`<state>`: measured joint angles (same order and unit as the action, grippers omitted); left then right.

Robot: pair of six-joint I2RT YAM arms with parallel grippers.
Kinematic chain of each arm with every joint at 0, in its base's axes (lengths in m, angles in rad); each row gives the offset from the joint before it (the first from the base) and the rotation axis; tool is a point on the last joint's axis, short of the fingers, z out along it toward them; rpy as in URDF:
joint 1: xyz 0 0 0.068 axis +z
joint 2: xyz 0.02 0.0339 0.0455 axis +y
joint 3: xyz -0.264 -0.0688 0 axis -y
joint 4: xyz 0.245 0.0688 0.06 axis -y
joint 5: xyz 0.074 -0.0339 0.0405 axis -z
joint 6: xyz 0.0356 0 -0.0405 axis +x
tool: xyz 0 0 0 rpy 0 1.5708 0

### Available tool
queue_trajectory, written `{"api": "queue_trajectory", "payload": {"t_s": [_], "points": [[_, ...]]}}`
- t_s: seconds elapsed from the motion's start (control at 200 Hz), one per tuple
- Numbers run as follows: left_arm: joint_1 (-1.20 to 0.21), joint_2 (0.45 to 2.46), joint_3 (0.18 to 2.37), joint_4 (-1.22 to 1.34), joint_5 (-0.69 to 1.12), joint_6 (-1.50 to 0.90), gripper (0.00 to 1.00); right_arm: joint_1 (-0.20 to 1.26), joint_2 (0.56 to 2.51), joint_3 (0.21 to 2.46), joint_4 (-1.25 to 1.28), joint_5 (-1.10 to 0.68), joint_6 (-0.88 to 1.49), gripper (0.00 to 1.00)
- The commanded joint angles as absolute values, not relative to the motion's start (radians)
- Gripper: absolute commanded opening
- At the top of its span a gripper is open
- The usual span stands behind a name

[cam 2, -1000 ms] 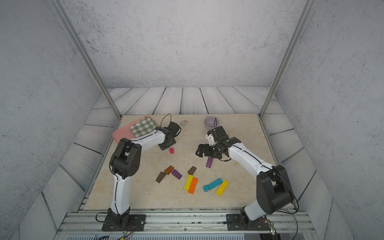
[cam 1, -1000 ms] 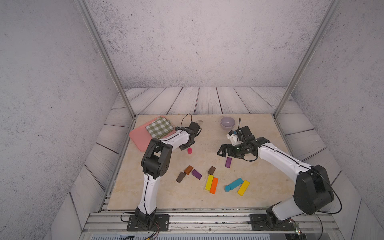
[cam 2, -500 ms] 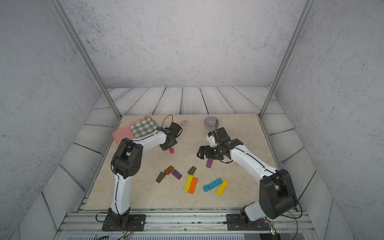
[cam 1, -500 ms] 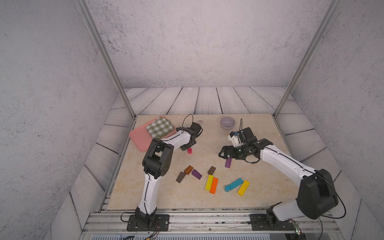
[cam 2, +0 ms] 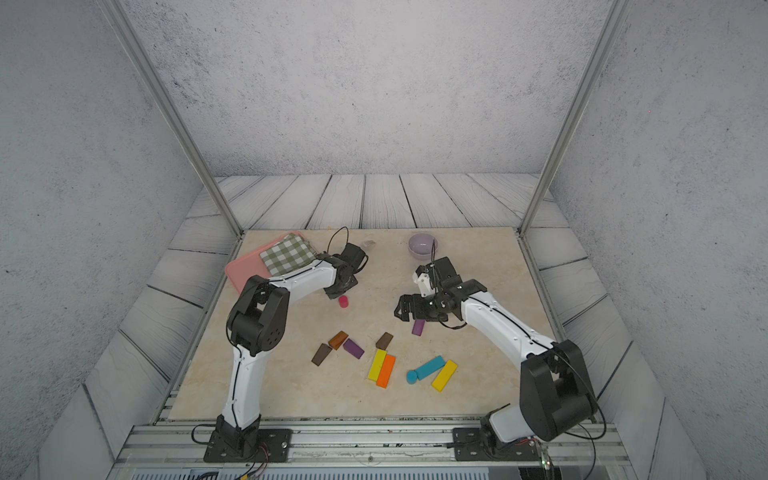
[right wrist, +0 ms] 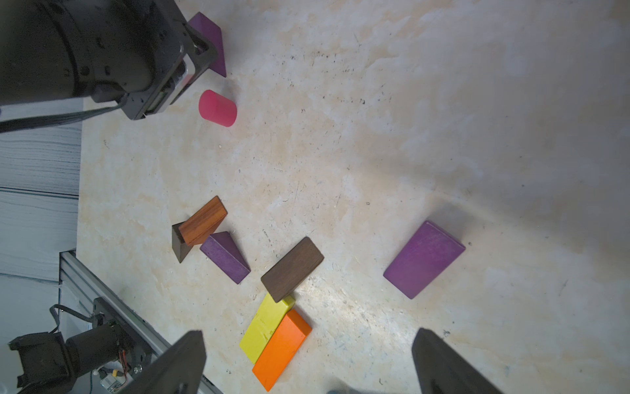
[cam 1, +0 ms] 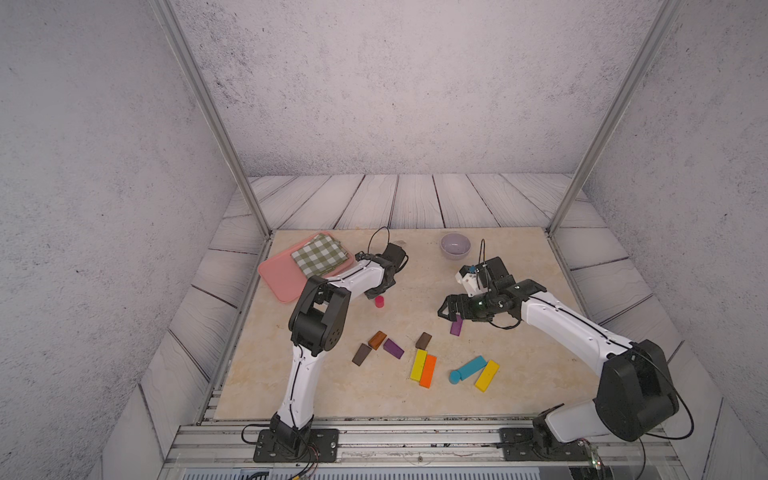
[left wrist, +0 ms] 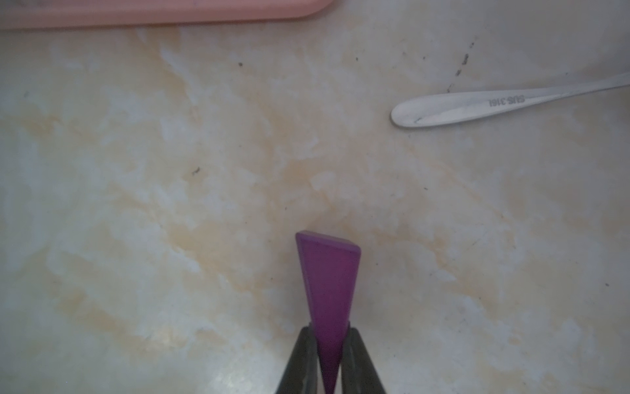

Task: Assemble a small pinwheel with building blocks
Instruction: Assemble the building block at the center of the board.

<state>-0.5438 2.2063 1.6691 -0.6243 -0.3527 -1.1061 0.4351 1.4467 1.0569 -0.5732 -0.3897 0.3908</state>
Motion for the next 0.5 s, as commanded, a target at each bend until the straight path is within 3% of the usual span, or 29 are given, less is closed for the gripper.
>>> {"api": "queue_trajectory", "payload": {"t_s": [0.0, 0.395, 0.495], "points": [[-0.555, 2.246, 1.674, -0.664, -0.341, -1.101, 0.14, 0.433, 1.392, 1.054, -0.596, -0.377, 0.38, 0.99], [-0.555, 2.231, 1.678, -0.674, -0.326, -1.079, 0.46, 0.432, 1.39, 1.054, -0.603, -0.367, 0.381, 0.99], [-0.555, 2.215, 1.678, -0.676, -0.328, -1.07, 0.5, 0.432, 1.388, 1.055, -0.603, -0.368, 0.381, 0.99]]}}
